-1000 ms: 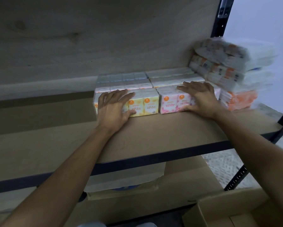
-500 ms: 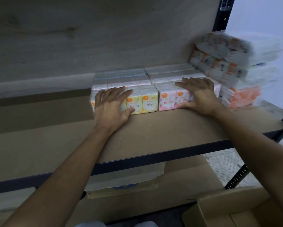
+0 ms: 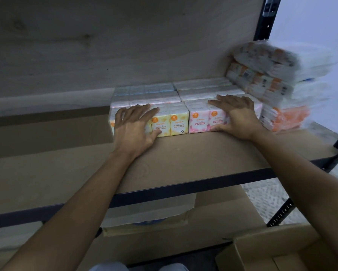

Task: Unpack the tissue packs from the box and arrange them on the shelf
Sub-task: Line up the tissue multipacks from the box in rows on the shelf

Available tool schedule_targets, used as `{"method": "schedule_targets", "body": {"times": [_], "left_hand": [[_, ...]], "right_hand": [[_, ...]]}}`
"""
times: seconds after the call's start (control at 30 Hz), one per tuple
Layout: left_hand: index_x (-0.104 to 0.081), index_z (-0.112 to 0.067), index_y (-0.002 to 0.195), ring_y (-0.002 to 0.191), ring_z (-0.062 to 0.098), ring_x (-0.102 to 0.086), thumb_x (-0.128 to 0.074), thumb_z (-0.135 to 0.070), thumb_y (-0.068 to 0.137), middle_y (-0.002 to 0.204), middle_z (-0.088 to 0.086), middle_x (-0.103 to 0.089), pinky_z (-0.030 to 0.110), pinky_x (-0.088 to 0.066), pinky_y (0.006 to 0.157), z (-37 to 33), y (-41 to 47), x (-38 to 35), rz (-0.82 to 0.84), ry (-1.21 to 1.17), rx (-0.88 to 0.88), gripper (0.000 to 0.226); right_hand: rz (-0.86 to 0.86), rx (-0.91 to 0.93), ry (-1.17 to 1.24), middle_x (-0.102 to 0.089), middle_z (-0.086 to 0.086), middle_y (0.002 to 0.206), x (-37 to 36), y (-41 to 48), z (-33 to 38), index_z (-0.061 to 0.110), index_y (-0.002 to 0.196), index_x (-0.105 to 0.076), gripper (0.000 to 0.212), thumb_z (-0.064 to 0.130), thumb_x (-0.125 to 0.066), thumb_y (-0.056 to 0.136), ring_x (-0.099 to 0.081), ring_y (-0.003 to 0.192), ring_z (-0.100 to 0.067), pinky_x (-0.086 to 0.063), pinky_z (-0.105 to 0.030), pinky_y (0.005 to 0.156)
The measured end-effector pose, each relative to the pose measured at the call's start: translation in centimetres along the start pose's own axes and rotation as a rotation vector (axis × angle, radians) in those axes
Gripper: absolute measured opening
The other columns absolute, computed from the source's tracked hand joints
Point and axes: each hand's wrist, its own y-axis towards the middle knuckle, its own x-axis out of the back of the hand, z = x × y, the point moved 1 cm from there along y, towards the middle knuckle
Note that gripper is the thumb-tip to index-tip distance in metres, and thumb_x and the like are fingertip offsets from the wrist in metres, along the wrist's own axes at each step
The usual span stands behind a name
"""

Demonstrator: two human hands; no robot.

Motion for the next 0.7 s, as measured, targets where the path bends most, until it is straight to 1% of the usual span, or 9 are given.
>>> {"method": "schedule_targets", "body": {"times": [0.13, 0.27, 0.43, 0.53, 0.7], "left_hand": [[-0.049, -0.035, 0.138, 0.136, 0.021, -0.041, -0.066, -0.054, 0.079, 0.144, -0.004, -0.05, 0.048, -0.018, 0.117, 0.0, -0.1, 0.1, 0.017, 0.004, -0.001, 0.065], [-0.044, -0.037, 0.141, 0.139, 0.02, -0.036, -0.061, -0.057, 0.081, 0.148, -0.005, -0.046, 0.05, -0.012, 0.118, 0.0, -0.1, 0.4, 0.055, 0.038, -0.001, 0.065], [-0.039, -0.036, 0.144, 0.141, 0.02, -0.033, -0.06, -0.054, 0.085, 0.152, -0.004, -0.04, 0.044, -0.013, 0.119, -0.2, -0.2, 1.0, 0.088, 0.029, 0.003, 0.065], [-0.037, -0.036, 0.145, 0.142, 0.021, -0.032, -0.061, -0.051, 0.086, 0.153, -0.003, -0.039, 0.043, -0.014, 0.118, -0.2, -0.2, 1.4, 0.105, 0.016, 0.003, 0.065], [-0.032, -0.034, 0.147, 0.145, 0.022, -0.025, -0.056, -0.05, 0.089, 0.155, -0.002, -0.033, 0.044, -0.009, 0.119, -0.4, -0.4, 1.9, 0.139, 0.021, 0.01, 0.065]], "right_hand": [[0.023, -0.002, -0.008, -0.029, -0.001, 0.157, 0.3, -0.1, 0.1, 0.038, 0.146, -0.029, 0.089, 0.064, -0.068, 0.071, -0.024, 0.144, -0.025, -0.012, -0.051, 0.115], [0.075, -0.003, -0.017, -0.025, -0.002, 0.158, 0.8, -0.1, 0.3, 0.036, 0.148, -0.026, 0.09, 0.063, -0.068, 0.072, -0.022, 0.145, -0.024, -0.011, -0.054, 0.116], [0.098, -0.043, -0.023, -0.022, 0.0, 0.159, 1.6, -0.4, 0.9, 0.033, 0.149, -0.024, 0.087, 0.058, -0.067, 0.077, -0.018, 0.147, -0.021, -0.007, -0.054, 0.118], [0.098, -0.064, -0.043, -0.021, 0.001, 0.159, 2.0, -0.8, 1.3, 0.032, 0.15, -0.023, 0.086, 0.057, -0.065, 0.079, -0.014, 0.148, -0.02, -0.004, -0.054, 0.118], [0.086, -0.078, -0.013, -0.021, -0.002, 0.159, 3.1, -2.3, 2.6, 0.03, 0.149, -0.025, 0.079, 0.053, -0.062, 0.083, -0.014, 0.148, -0.023, -0.006, -0.054, 0.118]]}}
